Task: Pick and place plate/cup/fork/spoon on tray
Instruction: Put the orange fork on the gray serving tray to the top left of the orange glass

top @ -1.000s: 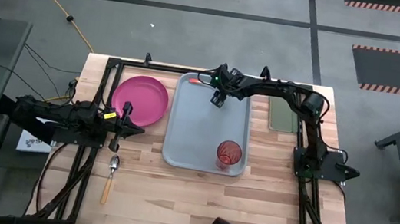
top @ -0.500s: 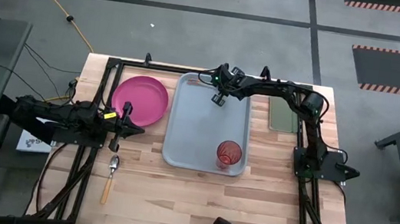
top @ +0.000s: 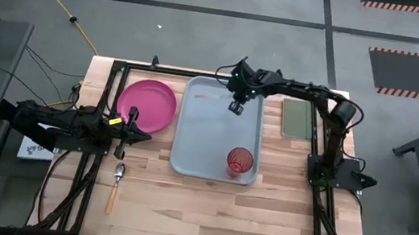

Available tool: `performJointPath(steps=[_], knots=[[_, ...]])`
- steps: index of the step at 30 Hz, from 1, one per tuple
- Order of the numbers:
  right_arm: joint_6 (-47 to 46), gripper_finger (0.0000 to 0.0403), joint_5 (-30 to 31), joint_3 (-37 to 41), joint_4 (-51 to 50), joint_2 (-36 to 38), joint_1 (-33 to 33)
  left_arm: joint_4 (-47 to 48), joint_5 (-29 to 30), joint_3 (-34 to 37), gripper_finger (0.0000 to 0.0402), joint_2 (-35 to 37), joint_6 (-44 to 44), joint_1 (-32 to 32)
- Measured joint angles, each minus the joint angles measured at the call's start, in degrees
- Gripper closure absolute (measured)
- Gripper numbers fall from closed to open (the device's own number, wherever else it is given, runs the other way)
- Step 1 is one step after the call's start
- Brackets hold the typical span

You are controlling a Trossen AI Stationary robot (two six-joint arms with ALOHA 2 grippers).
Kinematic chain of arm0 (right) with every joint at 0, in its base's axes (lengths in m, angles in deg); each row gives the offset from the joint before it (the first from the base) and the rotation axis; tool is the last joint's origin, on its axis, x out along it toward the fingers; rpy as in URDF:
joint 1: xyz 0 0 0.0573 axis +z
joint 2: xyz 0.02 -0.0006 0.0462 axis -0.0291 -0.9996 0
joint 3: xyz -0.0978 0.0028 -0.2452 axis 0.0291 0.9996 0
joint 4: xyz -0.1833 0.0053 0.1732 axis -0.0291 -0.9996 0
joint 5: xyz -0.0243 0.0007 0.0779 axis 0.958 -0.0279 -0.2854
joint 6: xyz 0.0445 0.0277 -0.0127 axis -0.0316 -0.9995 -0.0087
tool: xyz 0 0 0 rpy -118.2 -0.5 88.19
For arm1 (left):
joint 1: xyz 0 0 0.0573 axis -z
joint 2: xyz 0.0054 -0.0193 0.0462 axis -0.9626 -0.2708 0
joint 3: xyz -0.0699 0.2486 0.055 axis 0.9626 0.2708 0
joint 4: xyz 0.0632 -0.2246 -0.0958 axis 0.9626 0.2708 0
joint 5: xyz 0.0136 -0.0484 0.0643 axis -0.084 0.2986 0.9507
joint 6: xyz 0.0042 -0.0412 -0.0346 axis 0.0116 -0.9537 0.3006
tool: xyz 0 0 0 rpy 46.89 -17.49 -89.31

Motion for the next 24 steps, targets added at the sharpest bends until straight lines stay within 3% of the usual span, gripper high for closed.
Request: performJointPath(steps=[4,8,24], knots=[[0.6,0.0402,-13.2,0.0,-6.9,-0.5,-1.8,0.0,0.0,0.0,0.0401,0.0,0.0,0.0],[1.8,0.0402,-19.3,0.1,-8.5,-2.5,-2.7,0.0,0.0,0.0,0.0401,0.0,0.0,0.0],[-4.0,0.0403,-17.2,0.0,-0.3,-6.4,-5.8,0.0,0.0,0.0,0.0401,0.0,0.0,0.0]])
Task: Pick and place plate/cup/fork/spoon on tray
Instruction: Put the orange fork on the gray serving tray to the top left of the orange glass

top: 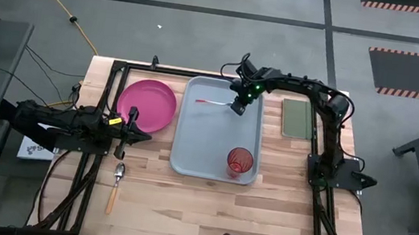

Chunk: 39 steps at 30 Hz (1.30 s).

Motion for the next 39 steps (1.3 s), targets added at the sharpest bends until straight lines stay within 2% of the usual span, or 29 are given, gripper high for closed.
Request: performJointPath(steps=[7,12,22,32,39], knots=[[-0.7,0.0403,0.6,0.0,0.6,0.0,-0.2,0.0,0.0,0.0,0.0401,0.0,0.0,0.0],[-0.6,0.0403,4.5,0.0,0.8,-0.3,-0.1,0.0,0.0,0.0,0.0401,0.0,0.0,0.0],[-2.0,0.0401,6.4,0.0,2.2,-0.3,0.0,0.0,0.0,0.0,0.0401,0.0,0.0,0.0],[-0.9,0.0325,10.6,0.0,3.1,-0.3,0.0,0.0,0.0,0.0,0.0401,0.0,0.0,0.0],[-0.5,0.0294,12.1,0.0,5.8,-0.3,0.0,0.0,0.0,0.0,0.0401,0.0,0.0,0.0]])
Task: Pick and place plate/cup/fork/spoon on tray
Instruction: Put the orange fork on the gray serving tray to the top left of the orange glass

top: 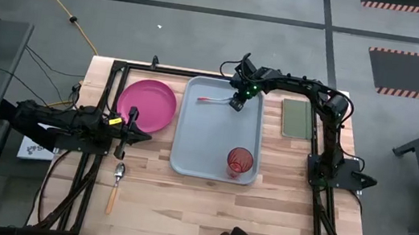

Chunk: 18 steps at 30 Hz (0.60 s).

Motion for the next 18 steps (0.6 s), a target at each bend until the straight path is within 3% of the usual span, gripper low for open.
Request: performJointPath(steps=[18], knots=[[0.0,0.0288,0.0,0.0,0.8,3.8,0.3,0.0,0.0,0.0,0.0401,0.0,0.0,0.0]])
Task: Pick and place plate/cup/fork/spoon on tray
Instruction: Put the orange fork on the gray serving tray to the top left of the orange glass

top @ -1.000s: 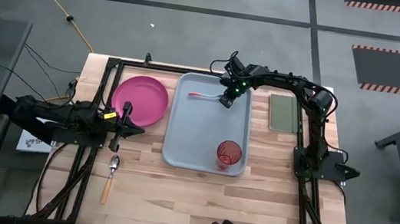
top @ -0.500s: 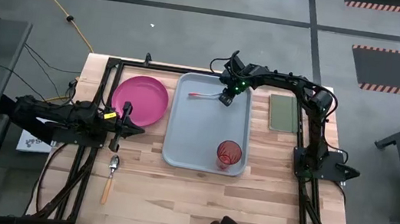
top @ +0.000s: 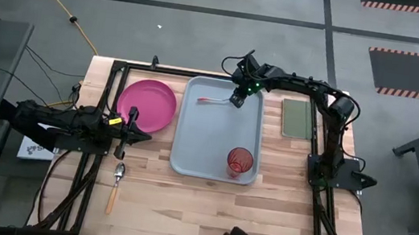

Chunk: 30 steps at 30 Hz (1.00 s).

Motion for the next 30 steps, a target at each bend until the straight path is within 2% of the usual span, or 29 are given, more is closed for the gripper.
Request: performJointPath(steps=[3,5,8,11,16,30], knots=[[1.6,0.029,-3.6,0.0,0.0,0.0,1.0,0.0,0.0,0.0,0.0401,0.0,0.0,0.0],[3.9,0.03,-8.6,0.0,0.0,0.0,2.0,0.0,0.0,0.0,0.0401,0.0,0.0,0.0],[7.4,0.0342,-12.3,0.0,-0.1,0.0,3.7,0.0,0.0,0.0,0.0401,0.0,0.0,0.0],[10.5,0.0392,-10.7,0.0,-0.1,0.0,5.0,0.0,0.0,0.0,0.0401,0.0,0.0,0.0],[11.1,0.04,-4.0,0.1,-0.4,-1.3,4.8,0.0,0.0,0.0,0.0401,0.0,0.0,0.0],[14.0,0.0403,1.2,0.2,-1.3,-2.6,3.6,0.0,0.0,0.0,0.0401,0.0,0.0,0.0]])
